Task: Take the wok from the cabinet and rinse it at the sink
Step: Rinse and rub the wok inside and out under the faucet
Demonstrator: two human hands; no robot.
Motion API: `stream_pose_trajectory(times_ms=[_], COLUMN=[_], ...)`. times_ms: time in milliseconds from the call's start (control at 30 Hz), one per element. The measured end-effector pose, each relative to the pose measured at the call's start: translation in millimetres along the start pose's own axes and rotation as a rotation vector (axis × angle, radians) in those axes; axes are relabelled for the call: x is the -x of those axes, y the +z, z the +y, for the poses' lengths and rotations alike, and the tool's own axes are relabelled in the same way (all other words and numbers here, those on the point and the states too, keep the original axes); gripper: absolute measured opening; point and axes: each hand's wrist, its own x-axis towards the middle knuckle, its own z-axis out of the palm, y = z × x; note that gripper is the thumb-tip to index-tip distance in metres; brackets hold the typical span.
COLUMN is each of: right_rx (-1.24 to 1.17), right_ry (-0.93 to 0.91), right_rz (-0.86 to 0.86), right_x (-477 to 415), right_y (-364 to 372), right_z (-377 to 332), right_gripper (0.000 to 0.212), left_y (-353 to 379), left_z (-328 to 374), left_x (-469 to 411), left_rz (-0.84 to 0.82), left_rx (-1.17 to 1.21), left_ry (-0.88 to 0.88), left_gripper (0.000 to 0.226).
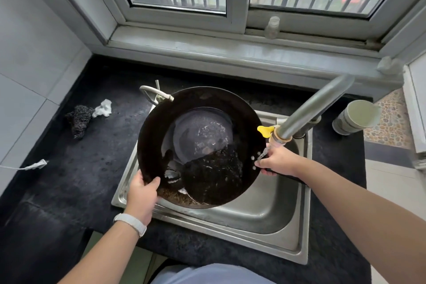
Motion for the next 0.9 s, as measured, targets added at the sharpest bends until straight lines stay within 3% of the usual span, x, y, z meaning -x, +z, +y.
stream_pose_trajectory(times_ms=[300,400,500,700,900], right_rx=[0.001,0.074,0.051,-0.058,-0.074], right_ry=[-0.004,-0.019,-0.022,0.019,0.045], right_rz=[-0.08,-0.102,-0.132,-0.196,-0.207], right_x=[-20.8,-19.8,-13.7,2.2,25.0], right_y=[1.0,4.9,10.0,22.8,25.5], right_z=[4.4,9.3,13.3,23.6,30.6], right_gripper=[0.006,0.019,0.008,0.01,0.007], left_y=[-9.1,-10.3,-15.9,-28.5,-28.0], left_z=[0.3,0.5,0.4,-3.2,-5.1], left_x=[0.6,5.6,10.9,18.4,19.8], left_rz=[0.017,0.019,0.009,-0.024,-0.041], left_rx=[0.039,0.039,0.024,-0.082,-0.17], left_ry=[-0.019,-0.021,-0.035,-0.037,-0.01], left_gripper=[0.038,0.041,0.042,0.024,0.019])
